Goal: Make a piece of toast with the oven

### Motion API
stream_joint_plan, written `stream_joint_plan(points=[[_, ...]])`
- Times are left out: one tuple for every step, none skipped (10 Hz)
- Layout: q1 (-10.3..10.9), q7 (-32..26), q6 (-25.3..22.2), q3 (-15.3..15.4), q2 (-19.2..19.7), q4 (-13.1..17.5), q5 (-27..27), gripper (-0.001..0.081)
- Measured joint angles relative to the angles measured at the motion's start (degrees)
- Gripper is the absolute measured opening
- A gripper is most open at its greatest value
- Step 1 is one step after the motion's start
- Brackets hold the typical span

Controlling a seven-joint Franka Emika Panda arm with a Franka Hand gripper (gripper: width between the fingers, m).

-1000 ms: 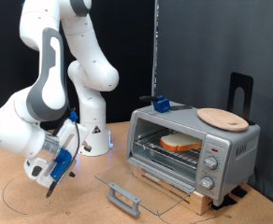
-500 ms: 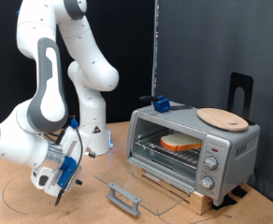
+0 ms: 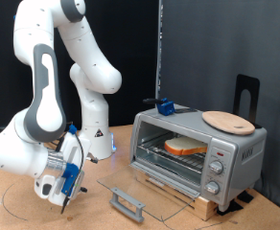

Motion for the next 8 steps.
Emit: stream_joint_plan(points=[[0.07, 0.00, 0.35, 0.00, 0.76, -0.19, -0.12, 0.0809], [0.33, 0.20, 1.05, 0.00, 1.33, -0.83, -0.17, 0.0809], [0.74, 0.32, 1.78, 0.05, 1.66, -1.89, -0.17, 0.0809], [1.27, 0.34, 2.50, 0.18, 2.00, -3.24, -0.15, 0.0809], [1.78, 0.34, 3.25, 0.39, 2.15, -4.76, 0.14, 0.0809], [2.11, 0.34, 3.78, 0.85, 2.14, -6.33, 0.91, 0.0809], [2.17, 0.35, 3.56, 1.57, 1.99, -7.72, 2.35, 0.0809], [1.86, 0.38, 0.46, 2.27, 1.52, -8.47, 4.19, 0.0809]])
